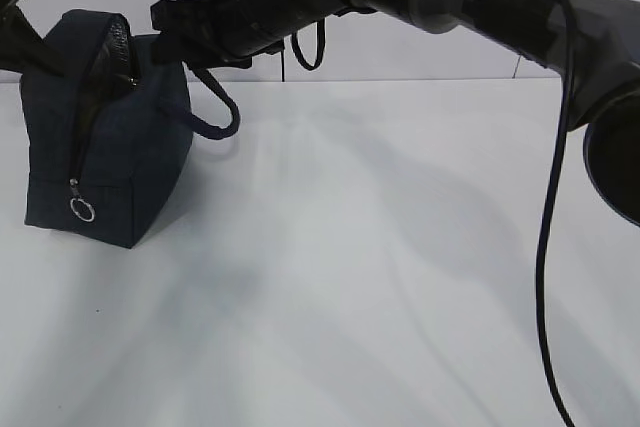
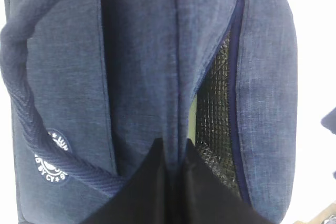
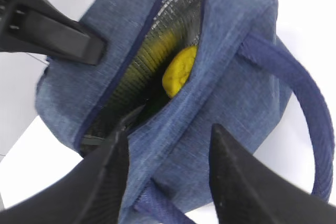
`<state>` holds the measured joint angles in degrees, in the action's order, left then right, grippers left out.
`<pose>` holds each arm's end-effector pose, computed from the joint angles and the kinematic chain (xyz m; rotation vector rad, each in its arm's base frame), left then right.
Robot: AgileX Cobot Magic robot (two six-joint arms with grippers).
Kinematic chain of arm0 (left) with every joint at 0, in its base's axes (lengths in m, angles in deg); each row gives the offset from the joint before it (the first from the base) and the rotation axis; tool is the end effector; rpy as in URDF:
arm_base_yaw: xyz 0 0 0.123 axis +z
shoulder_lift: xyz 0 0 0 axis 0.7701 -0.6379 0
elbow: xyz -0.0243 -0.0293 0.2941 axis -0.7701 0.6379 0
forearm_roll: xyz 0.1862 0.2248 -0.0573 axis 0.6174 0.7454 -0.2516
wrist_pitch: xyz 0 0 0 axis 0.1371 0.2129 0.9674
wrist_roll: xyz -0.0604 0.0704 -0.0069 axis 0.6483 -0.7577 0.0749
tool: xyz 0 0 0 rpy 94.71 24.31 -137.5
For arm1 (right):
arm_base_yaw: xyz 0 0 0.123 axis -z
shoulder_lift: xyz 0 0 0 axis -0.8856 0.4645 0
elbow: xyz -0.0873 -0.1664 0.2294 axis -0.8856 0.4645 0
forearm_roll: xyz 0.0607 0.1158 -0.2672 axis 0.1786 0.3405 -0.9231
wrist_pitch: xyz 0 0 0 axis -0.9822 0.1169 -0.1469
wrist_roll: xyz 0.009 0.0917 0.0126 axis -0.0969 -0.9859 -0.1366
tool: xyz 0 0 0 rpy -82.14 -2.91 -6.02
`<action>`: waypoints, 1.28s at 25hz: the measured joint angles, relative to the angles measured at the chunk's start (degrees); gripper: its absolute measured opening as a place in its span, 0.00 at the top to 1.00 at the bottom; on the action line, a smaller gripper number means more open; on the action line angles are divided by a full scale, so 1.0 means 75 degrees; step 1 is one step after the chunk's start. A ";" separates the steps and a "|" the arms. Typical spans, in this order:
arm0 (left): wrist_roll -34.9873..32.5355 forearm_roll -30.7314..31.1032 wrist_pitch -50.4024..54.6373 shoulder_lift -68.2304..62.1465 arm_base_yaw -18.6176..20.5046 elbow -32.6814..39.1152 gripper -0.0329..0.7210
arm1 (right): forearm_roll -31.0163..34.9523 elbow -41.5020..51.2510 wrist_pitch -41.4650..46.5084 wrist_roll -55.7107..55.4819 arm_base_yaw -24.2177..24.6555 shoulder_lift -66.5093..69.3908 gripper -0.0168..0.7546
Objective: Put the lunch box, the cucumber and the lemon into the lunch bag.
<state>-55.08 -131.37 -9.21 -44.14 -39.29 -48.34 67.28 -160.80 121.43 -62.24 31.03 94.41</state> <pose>0.4944 0.0359 0.2562 -0.1438 2.6601 -0.9320 0.4937 0.3540 0.2580 -0.6587 2.1858 0.9906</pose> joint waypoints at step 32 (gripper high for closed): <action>0.0000 0.0000 -0.0013 0.0000 -0.0030 0.0000 0.95 | 0.0813 -0.0019 -0.0410 -0.0043 -0.0099 0.0576 0.91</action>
<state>-55.08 -131.37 -9.31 -44.14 -39.51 -48.34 73.38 -160.94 118.35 -62.56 30.29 98.73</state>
